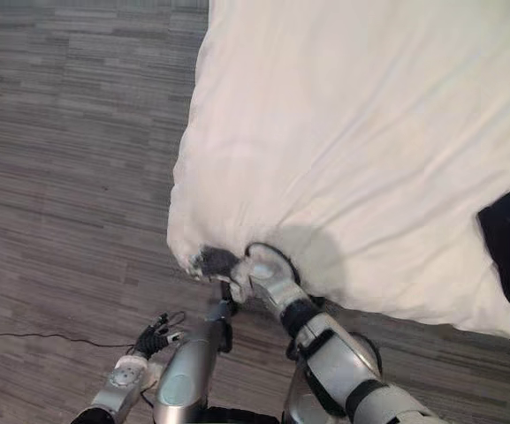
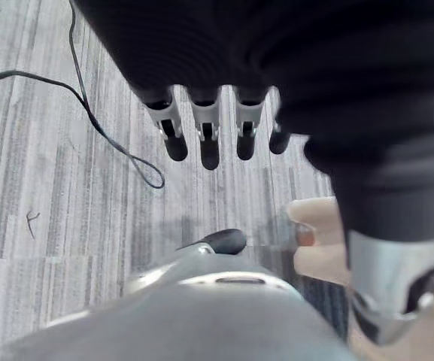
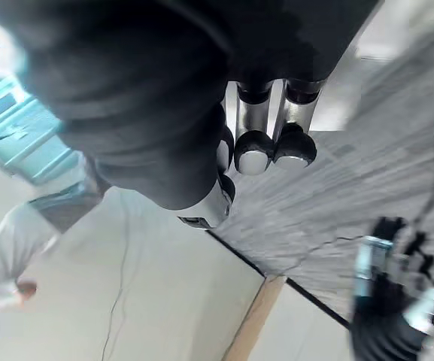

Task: Tidy the bed and pick cloth on bed and put in laundry

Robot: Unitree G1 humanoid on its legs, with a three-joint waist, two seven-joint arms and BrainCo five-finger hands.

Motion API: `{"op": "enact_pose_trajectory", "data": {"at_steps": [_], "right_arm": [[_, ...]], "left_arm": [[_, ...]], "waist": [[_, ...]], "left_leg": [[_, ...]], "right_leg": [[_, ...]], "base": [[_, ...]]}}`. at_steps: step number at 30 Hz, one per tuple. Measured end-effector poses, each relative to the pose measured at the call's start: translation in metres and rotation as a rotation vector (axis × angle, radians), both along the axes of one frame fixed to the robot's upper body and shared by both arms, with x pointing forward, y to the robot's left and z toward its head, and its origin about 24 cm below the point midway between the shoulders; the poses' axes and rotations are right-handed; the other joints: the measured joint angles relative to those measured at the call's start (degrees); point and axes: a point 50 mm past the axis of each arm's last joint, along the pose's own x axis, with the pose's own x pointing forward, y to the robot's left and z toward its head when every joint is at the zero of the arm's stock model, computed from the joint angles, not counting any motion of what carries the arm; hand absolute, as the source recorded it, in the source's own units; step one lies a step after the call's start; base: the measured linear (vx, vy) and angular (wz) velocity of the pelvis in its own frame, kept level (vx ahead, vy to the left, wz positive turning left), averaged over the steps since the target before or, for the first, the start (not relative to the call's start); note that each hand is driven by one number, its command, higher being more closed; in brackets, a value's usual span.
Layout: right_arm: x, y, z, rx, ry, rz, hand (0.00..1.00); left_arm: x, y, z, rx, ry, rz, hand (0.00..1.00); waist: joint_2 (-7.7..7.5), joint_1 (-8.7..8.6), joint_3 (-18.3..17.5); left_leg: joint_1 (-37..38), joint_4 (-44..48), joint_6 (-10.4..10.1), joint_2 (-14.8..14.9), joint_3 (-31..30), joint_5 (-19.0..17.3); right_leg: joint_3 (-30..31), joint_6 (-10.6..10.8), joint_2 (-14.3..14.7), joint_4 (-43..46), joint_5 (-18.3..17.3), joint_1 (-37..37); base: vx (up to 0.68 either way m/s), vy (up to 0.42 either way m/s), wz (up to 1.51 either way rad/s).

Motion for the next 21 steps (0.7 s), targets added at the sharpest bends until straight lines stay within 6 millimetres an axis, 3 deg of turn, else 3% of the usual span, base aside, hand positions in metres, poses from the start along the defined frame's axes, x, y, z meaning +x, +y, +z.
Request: {"op": "enact_pose_trajectory", "data": {"at_steps": [2, 4, 6, 8, 9, 12, 15, 19, 21], "right_arm": [[-0.023, -0.005, -0.002, 0.033, -0.019, 0.013, 1.00], [-0.037, 0.001, 0.006, 0.098, -0.064, 0.033, 1.00], [-0.042, 0.019, 0.035, 0.278, -0.160, 0.030, 1.00], [-0.036, 0.031, 0.066, 0.407, -0.256, 0.030, 1.00], [-0.031, 0.038, 0.087, 0.491, -0.318, 0.017, 1.00], [-0.007, 0.045, 0.133, 0.660, -0.434, -0.063, 1.00], [0.013, 0.037, 0.160, 0.717, -0.505, -0.185, 1.00], [0.030, 0.031, 0.161, 0.655, -0.493, -0.285, 1.00], [0.050, 0.020, 0.145, 0.556, -0.428, -0.379, 1.00]], "left_arm": [[-0.016, 0.010, -0.006, 0.039, 0.054, -0.006, 0.00], [-0.026, 0.013, -0.012, 0.054, 0.096, -0.005, 0.00], [-0.033, 0.014, -0.016, 0.058, 0.126, 0.000, 0.00], [-0.037, 0.010, -0.018, 0.052, 0.140, -0.005, 0.00], [-0.041, 0.007, -0.020, 0.048, 0.151, -0.008, 0.00], [-0.045, 0.006, -0.023, 0.047, 0.182, 0.000, 0.00], [-0.049, 0.008, -0.025, 0.054, 0.203, 0.005, 0.00], [-0.053, 0.011, -0.025, 0.059, 0.213, 0.021, 0.00], [-0.052, 0.008, -0.025, 0.051, 0.207, 0.019, 0.00]], "waist": [[-2.68, -1.91, -3.6], [-4.14, -2.22, -7.3], [-5.19, -2.24, -13.1], [-5.48, -2.28, -16.3], [-5.49, -2.29, -18.3], [-5.30, -2.42, -19.4], [-5.05, -2.42, -19.8], [-3.83, -2.42, -19.3], [-2.48, -2.31, -18.2]], "left_leg": [[2.8, -1.4, -0.2, 0.4, 2.0, -0.1], [5.1, -2.1, -0.6, 0.9, 3.5, -0.5], [7.7, -2.6, -1.3, 1.8, 4.2, -1.0], [8.9, -3.6, -1.4, 2.1, 4.6, -1.0], [9.3, -4.2, -1.5, 2.2, 4.9, -0.9], [11.7, -4.6, -1.6, 2.6, 5.8, -0.9], [12.5, -5.1, -1.8, 2.6, 5.9, -0.8], [11.7, -5.1, -1.8, 2.5, 6.1, -0.6], [10.6, -5.1, -1.7, 2.1, 6.5, -0.1]], "right_leg": [[1.6, 0.3, 0.6, 0.0, -0.3, 1.0], [2.7, 0.2, 1.2, 0.0, -0.7, 1.9], [2.9, -0.1, 2.0, 0.0, -1.7, 3.9], [2.8, -0.1, 2.4, -0.1, -2.2, 4.7], [2.8, -0.1, 2.6, -0.1, -2.2, 4.7], [3.2, 0.0, 2.7, -0.1, -2.3, 6.7], [3.3, 0.0, 2.7, -0.1, -2.3, 7.2], [3.5, -0.1, 2.7, -0.1, -2.1, 6.3], [4.0, -0.3, 2.7, 0.0, -1.6, 4.9]], "base": [[0.05, -0.004, -0.43], [0.06, -0.018, -0.44], [0.06, -0.032, -0.23], [0.04, -0.035, -0.05], [0.03, -0.030, -0.02], [0.02, -0.015, -0.08], [0.00, -0.003, -0.01], [0.00, -0.009, -0.03], [0.00, -0.012, -0.07]]}}
